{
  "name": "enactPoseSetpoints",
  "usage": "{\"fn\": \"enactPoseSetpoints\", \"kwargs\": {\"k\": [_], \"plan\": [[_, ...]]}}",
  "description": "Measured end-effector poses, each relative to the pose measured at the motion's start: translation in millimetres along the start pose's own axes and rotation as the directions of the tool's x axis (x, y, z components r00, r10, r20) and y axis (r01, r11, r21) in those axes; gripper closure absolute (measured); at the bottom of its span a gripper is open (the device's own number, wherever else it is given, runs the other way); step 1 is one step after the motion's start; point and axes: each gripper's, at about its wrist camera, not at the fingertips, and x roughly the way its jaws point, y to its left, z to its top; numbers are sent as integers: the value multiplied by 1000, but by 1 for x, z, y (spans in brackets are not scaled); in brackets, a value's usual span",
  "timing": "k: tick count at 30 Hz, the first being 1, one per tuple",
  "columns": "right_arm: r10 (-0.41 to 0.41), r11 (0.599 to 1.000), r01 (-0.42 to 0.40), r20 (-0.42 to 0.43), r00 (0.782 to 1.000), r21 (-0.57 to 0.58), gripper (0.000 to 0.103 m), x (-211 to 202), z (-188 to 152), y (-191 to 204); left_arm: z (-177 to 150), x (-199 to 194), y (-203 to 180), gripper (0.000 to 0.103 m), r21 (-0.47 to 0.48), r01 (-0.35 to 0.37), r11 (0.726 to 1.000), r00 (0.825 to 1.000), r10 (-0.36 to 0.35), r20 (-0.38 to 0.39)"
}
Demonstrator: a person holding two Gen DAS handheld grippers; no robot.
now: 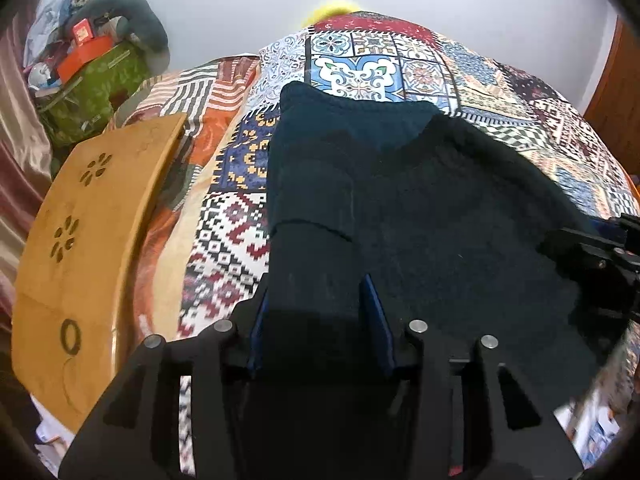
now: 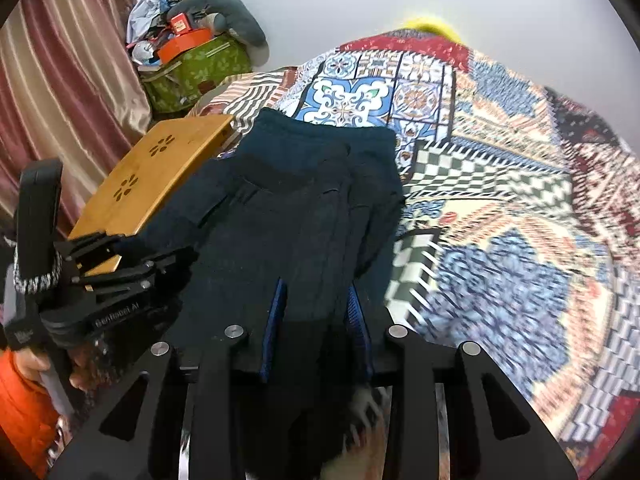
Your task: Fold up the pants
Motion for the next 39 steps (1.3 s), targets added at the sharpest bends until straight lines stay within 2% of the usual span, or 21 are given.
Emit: {"fn": "enactPoseSetpoints", "kwargs": {"k": [4,7,13,18,20,21,24,29,31,34,35,36,37,39], "plan": [[-2,999,5,64,998,-34,74,-45,-4,9,-4,-51,-7,59,29,-4,1000,999,3,34],[0,999,6,121,993,-46,74,-90,-10,20,-8,-107,-13,59,46,-7,999,995,2,104],[20,998,-2,275,961,-68,74,-184,-23,48,-25,-226,-29,55,54,18,998,964,-31,265],[59,994,-16,403,913,-109,74,-259,-38,77,-53,-319,-46,55,73,32,997,910,-59,411],[78,991,-19,453,888,-132,74,-286,-47,90,-67,-353,-52,55,70,38,997,883,-66,465],[85,990,-19,473,877,-141,74,-297,-51,95,-76,-371,-54,55,66,44,997,864,-71,498],[105,987,-20,546,832,-158,74,-331,-71,111,-97,-408,-58,55,52,57,997,822,-76,564],[139,981,-21,622,770,-193,74,-364,-103,132,-135,-448,-64,55,30,45,999,760,-54,648],[139,979,-6,646,750,-203,74,-373,-114,140,-150,-459,-66,50,29,28,999,738,-40,673],[139,978,3,666,733,-208,73,-379,-126,147,-166,-471,-66,39,13,26,1000,712,-27,701],[135,978,8,668,731,-206,70,-378,-128,147,-170,-473,-66,33,6,23,1000,704,-20,710],[126,979,16,672,730,-202,58,-378,-131,148,-173,-475,-66,24,-1,22,1000,699,-15,715],[115,981,25,677,727,-194,40,-376,-134,150,-176,-477,-64,20,-8,27,1000,694,-13,720],[98,983,39,687,720,-181,23,-374,-139,152,-179,-479,-63,10,-14,38,999,688,-16,726]]}}
